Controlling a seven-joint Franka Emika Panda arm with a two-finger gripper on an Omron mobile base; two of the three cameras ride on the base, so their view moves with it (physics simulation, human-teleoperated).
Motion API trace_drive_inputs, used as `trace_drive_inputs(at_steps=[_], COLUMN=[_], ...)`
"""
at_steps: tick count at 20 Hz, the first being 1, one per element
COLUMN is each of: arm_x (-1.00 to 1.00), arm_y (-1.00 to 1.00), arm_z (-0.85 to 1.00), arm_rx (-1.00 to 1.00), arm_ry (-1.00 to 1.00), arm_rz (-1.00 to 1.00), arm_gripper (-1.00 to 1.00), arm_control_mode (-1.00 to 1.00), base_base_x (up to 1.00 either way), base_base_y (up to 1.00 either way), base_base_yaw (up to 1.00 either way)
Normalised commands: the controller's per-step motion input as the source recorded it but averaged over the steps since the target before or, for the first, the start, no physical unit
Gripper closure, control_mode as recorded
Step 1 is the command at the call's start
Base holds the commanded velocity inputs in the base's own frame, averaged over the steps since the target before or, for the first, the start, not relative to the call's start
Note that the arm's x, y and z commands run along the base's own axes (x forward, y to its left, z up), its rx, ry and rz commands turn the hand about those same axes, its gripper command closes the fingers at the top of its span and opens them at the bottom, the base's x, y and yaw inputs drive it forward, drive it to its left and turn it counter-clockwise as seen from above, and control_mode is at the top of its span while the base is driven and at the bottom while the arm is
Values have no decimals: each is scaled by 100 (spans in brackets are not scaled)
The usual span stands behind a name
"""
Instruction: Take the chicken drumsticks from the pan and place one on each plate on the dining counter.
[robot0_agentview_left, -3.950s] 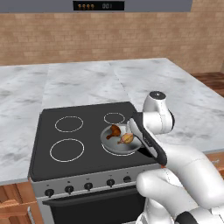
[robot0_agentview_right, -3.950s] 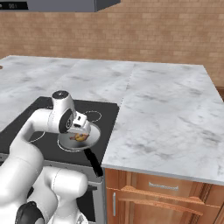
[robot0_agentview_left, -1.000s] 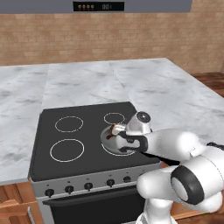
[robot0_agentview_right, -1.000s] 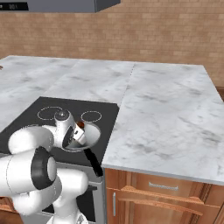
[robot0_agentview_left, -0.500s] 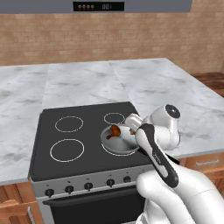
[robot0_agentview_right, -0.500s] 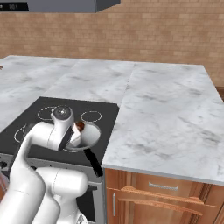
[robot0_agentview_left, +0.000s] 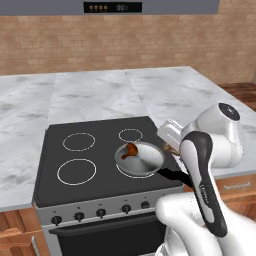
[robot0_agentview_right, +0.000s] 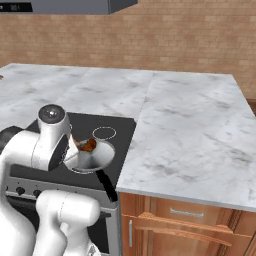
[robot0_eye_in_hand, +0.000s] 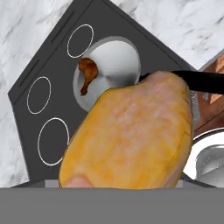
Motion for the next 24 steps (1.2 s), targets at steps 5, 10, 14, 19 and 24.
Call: trace_drive_inputs(at_steps=[5,10,14,19,24], arm_x=[-78,-82,-82,0,0], arm_y=[0,0,0,0,0], arm_z=[100,100,-10,0,0], arm_rx=[0,-1,-23,0,0], arm_ry=[7,8,18,0,0], arm_rz=[0,0,-20,0,0], arm_gripper=[100,100,100,100,100], arm_control_mode=[-100,-100,-100,100,100], base_base_x=[0,0,0,-23,-10], base_base_y=[0,0,0,35,78], base_base_yaw=[0,0,0,-2,26])
